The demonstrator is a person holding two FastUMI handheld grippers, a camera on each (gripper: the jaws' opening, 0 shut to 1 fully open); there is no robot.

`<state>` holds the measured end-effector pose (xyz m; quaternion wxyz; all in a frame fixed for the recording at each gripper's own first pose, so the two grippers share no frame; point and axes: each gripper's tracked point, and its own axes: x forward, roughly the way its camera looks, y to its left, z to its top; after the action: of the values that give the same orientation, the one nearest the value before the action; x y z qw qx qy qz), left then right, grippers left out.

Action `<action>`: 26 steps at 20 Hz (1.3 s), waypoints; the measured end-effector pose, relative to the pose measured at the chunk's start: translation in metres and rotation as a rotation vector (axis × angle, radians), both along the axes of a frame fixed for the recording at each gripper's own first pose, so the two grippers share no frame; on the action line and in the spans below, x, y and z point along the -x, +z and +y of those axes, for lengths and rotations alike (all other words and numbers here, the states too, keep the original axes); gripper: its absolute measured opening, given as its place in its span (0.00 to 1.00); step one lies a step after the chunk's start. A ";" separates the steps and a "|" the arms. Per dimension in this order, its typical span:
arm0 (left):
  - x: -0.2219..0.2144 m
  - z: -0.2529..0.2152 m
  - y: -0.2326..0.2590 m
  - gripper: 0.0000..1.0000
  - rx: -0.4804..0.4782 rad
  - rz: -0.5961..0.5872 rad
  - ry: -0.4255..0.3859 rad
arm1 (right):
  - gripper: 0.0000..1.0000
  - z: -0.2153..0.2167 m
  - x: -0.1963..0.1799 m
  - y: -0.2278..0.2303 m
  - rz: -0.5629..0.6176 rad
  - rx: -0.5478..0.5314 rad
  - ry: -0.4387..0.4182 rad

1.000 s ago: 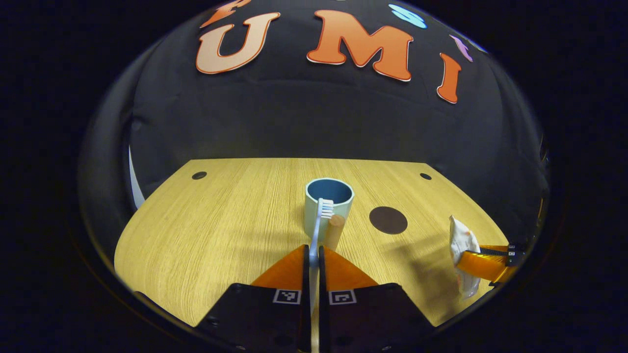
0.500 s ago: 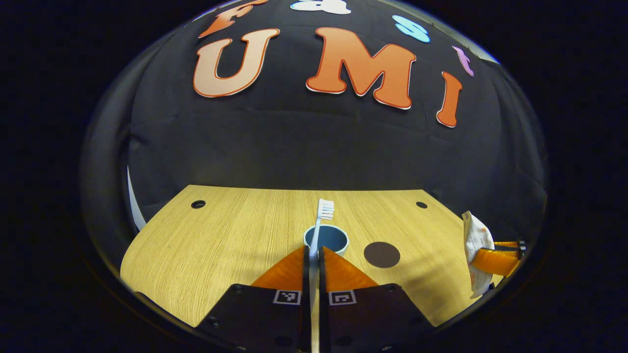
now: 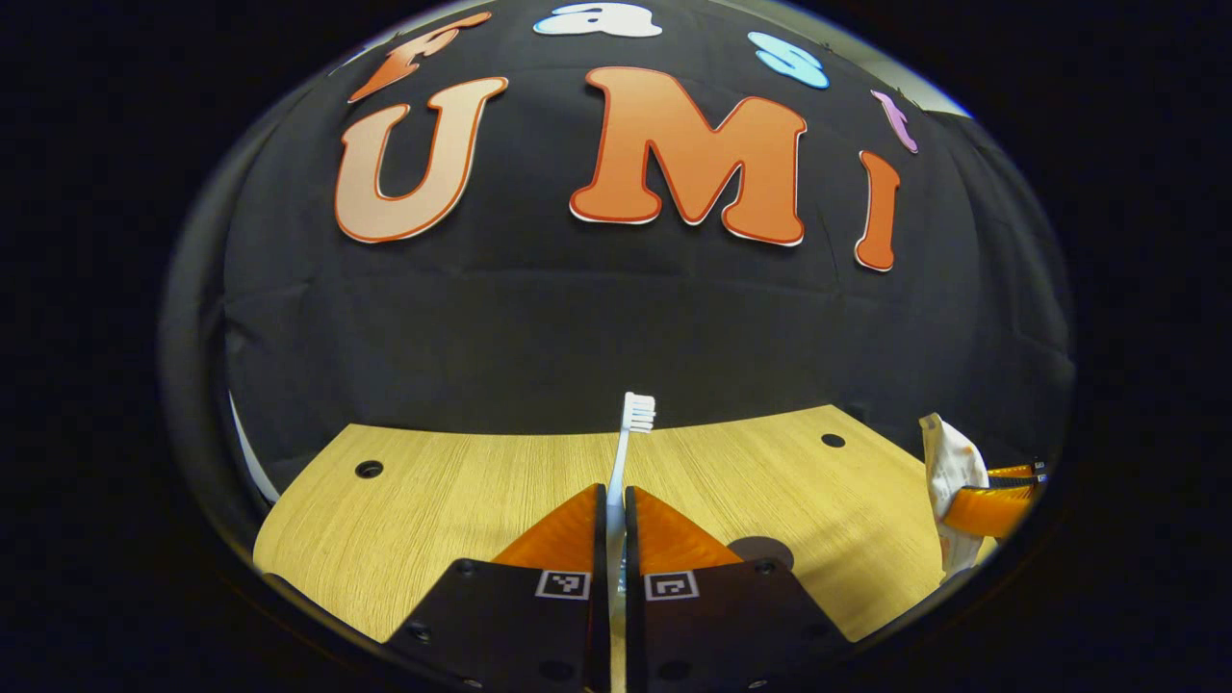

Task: Put the toothbrush and toothpaste on the desktop into the cup, then pick up the cup and place it on the coaster on the desktop.

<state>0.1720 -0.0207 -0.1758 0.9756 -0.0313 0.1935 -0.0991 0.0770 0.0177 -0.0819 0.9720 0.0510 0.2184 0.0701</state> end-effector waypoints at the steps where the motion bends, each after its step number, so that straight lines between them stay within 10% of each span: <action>1: -0.007 -0.004 0.000 0.06 0.004 -0.014 -0.003 | 0.18 -0.001 -0.005 0.001 -0.008 0.003 -0.003; 26: -0.031 -0.023 -0.078 0.07 0.070 0.065 -0.035 | 0.18 0.015 -0.033 -0.004 -0.059 0.037 -0.002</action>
<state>0.2031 -0.0434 -0.2538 0.9652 -0.0653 0.2219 -0.1217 0.1104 0.0323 -0.0855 0.9788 0.0310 0.1910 0.0668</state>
